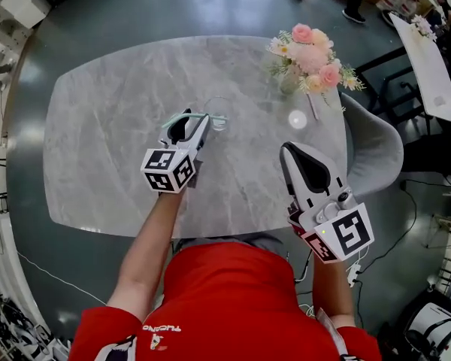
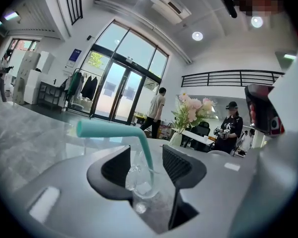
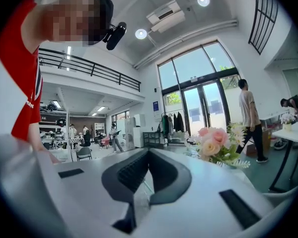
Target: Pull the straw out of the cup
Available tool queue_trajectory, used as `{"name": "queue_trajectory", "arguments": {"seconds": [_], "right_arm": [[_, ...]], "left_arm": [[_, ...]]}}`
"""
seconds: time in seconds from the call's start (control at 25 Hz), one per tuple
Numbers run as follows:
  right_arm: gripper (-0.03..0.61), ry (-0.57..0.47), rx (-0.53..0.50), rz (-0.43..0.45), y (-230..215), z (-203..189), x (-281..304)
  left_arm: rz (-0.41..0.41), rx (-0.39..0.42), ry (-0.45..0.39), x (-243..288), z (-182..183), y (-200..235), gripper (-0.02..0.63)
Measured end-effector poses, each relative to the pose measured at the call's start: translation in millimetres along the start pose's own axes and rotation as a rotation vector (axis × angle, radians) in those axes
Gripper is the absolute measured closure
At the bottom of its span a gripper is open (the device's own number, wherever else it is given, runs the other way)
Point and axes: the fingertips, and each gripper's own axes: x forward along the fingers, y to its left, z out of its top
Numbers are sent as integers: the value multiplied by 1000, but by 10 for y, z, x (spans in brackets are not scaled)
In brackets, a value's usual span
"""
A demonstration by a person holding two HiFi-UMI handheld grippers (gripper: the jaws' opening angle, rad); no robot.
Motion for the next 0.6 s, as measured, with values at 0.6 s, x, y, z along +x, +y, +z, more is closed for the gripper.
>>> {"name": "queue_trajectory", "arguments": {"seconds": [0.6], "right_arm": [[578, -14, 10, -20, -6, -1, 19]], "left_arm": [[-72, 167, -54, -76, 359, -297, 578]]}}
